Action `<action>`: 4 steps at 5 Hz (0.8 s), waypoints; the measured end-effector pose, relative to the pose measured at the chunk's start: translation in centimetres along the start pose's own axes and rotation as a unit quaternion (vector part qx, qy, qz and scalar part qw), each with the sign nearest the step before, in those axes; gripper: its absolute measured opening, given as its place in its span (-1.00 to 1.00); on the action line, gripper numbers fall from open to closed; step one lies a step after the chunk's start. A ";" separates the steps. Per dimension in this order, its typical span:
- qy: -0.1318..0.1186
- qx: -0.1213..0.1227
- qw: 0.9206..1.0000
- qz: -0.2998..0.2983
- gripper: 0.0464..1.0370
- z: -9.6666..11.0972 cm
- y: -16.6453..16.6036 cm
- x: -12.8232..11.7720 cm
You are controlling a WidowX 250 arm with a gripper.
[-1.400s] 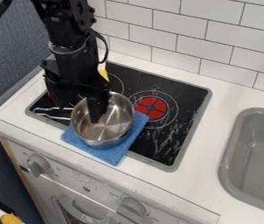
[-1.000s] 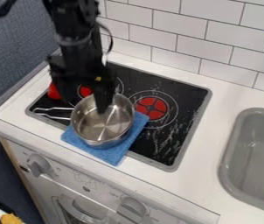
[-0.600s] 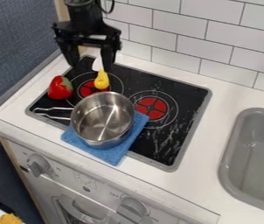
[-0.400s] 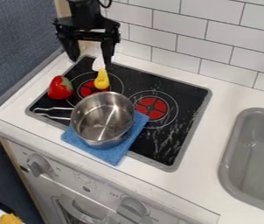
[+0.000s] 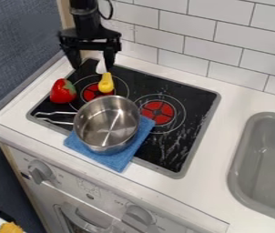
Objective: Move the yellow knife to the right side of the right burner
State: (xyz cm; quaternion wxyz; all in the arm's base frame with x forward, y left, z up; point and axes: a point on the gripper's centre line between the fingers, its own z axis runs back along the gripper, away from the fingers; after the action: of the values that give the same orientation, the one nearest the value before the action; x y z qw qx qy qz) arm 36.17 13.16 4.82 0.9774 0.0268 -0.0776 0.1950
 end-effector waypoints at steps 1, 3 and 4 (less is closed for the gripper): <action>0.000 0.001 1.000 0.010 0.93 -1.1 -0.5 0.0; 0.030 0.008 0.999 0.034 0.93 -3.1 -0.5 -0.9; 0.042 0.013 0.998 0.037 0.82 -3.5 -0.5 -1.2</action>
State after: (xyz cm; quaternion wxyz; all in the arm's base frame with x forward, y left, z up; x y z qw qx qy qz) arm 35.76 12.56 1.14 0.9715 0.0288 -0.0351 0.2328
